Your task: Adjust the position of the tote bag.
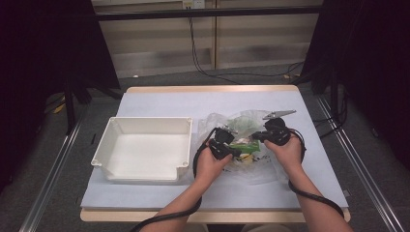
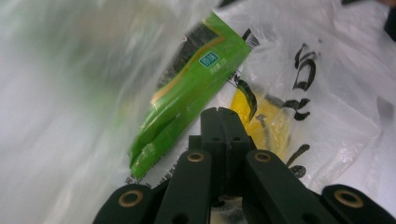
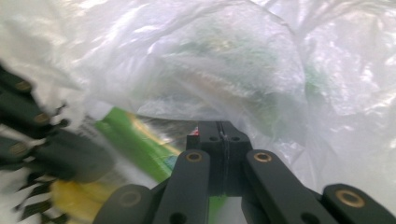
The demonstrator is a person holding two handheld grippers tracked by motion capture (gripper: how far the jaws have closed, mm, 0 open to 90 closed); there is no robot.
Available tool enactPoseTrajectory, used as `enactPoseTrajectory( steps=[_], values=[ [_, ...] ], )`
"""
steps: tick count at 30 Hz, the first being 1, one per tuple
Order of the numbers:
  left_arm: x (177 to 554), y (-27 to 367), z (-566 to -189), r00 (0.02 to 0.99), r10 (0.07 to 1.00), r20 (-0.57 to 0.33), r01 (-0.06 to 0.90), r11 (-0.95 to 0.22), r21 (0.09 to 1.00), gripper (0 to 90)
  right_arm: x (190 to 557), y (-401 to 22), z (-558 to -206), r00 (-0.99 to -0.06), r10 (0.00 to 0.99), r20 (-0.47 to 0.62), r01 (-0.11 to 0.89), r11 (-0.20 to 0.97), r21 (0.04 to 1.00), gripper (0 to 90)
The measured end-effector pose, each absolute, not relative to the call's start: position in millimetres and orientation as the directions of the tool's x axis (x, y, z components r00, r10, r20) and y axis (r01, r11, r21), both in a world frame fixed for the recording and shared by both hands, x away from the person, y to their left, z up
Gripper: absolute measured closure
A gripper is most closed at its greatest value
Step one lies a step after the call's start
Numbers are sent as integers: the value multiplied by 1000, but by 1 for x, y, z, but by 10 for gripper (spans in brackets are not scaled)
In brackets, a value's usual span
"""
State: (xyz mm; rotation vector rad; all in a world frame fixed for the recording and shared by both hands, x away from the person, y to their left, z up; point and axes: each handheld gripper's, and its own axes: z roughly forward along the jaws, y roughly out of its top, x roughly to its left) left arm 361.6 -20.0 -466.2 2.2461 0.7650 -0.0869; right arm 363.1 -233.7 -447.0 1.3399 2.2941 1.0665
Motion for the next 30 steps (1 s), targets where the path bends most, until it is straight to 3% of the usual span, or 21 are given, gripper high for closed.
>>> enactPoseTrajectory(
  steps=[13,26,30],
  values=[
    [346,-20,-476,856,448,-258,504,-614,607,900,393,-244,-455,-500,850,165,673,261,693,899],
    [338,-15,-479,836,438,-330,543,-578,610,900,423,-255,-460,-441,876,196,713,208,670,895],
    [338,-14,-477,853,418,-314,519,-611,598,900,429,-259,-462,-431,880,201,713,195,674,894]
  ],
)
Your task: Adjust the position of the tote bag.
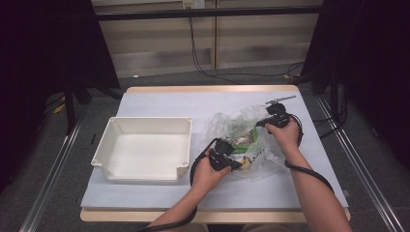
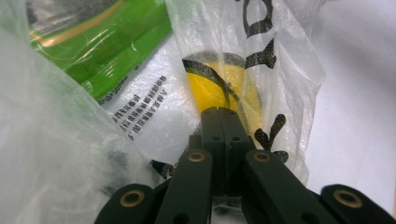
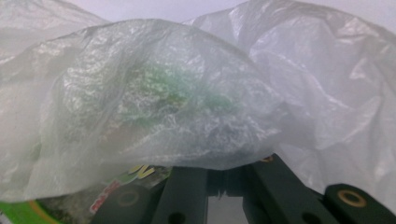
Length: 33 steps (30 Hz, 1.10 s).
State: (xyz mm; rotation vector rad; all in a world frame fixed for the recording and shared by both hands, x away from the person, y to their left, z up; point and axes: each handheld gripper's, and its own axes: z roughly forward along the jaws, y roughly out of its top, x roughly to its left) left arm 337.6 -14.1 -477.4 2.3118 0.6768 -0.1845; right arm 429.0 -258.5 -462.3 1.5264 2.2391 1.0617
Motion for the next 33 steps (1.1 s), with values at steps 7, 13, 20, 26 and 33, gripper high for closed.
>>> enactPoseTrajectory(
  steps=[7,13,20,26,33],
  values=[
    [335,-15,-477,844,421,-331,533,-602,594,900,437,-257,-466,-416,889,190,717,192,670,891],
    [336,-14,-477,846,416,-332,530,-606,593,900,441,-257,-470,-405,898,171,723,200,661,885],
    [335,-14,-478,851,411,-326,522,-604,602,900,442,-256,-476,-404,905,135,728,228,647,893],
    [336,-12,-477,867,393,-306,497,-637,590,900,441,-257,-480,-403,909,112,729,244,640,893],
    [337,-11,-478,842,413,-346,536,-579,614,900,435,-253,-476,-399,911,107,724,242,645,830]
  ],
)
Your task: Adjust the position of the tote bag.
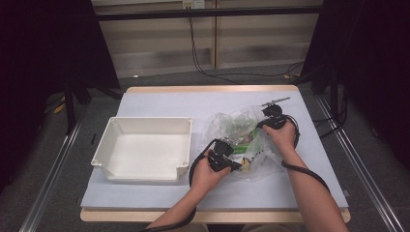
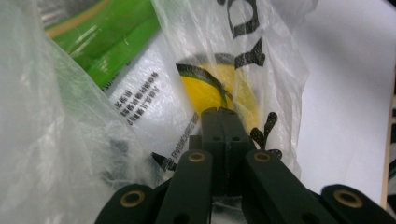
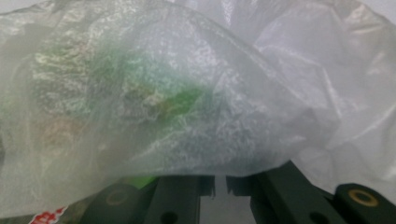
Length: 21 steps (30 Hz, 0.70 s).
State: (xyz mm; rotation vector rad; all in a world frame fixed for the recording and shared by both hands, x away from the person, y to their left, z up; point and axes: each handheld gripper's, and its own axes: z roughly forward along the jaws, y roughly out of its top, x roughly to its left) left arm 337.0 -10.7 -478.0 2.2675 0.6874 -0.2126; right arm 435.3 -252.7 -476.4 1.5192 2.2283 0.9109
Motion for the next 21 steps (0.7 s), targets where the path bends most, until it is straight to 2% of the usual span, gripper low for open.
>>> enactPoseTrajectory(
  steps=[5,9,21],
  values=[
    [338,-12,-467,839,424,-341,537,-549,640,900,427,-251,-473,-408,908,97,718,253,648,784],
    [343,-11,-451,836,451,-312,532,-532,659,837,419,-252,-465,-419,905,82,706,267,656,727],
    [366,-14,-423,810,526,-257,536,-489,688,796,394,-250,-460,-445,894,52,702,312,640,712]
  ],
)
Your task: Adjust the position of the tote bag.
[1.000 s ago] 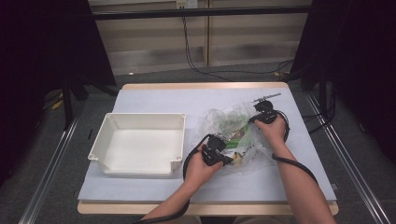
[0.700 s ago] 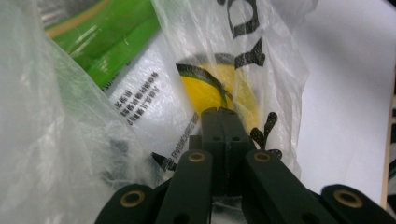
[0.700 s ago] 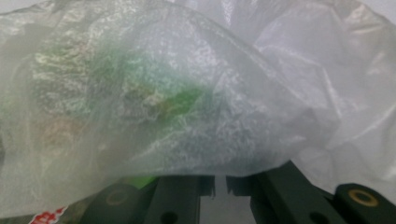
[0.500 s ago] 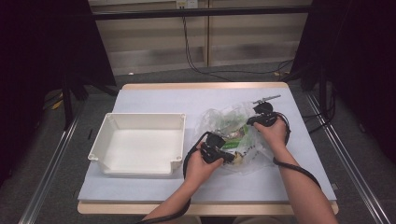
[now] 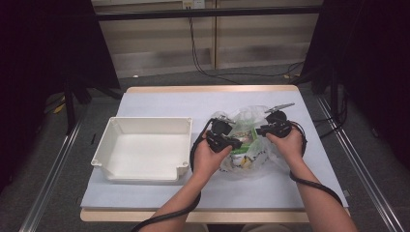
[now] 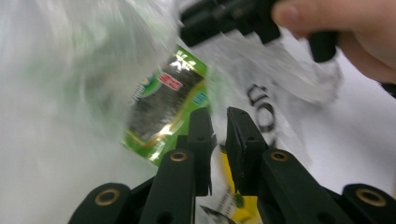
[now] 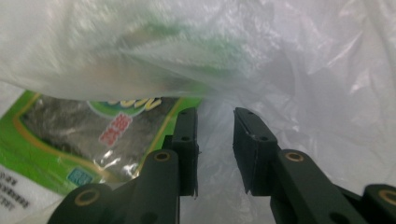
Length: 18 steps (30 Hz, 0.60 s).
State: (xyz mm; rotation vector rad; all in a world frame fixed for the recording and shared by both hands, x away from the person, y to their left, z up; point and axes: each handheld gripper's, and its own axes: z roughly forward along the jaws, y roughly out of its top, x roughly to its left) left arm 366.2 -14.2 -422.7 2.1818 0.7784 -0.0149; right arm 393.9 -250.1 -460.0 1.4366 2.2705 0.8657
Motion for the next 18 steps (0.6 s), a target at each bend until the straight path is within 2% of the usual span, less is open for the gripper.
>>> enactPoseTrajectory(
  steps=[18],
  values=[
    [378,-19,-432,788,574,-224,556,-506,659,777,341,-256,-475,-540,841,26,649,397,650,718]
  ],
)
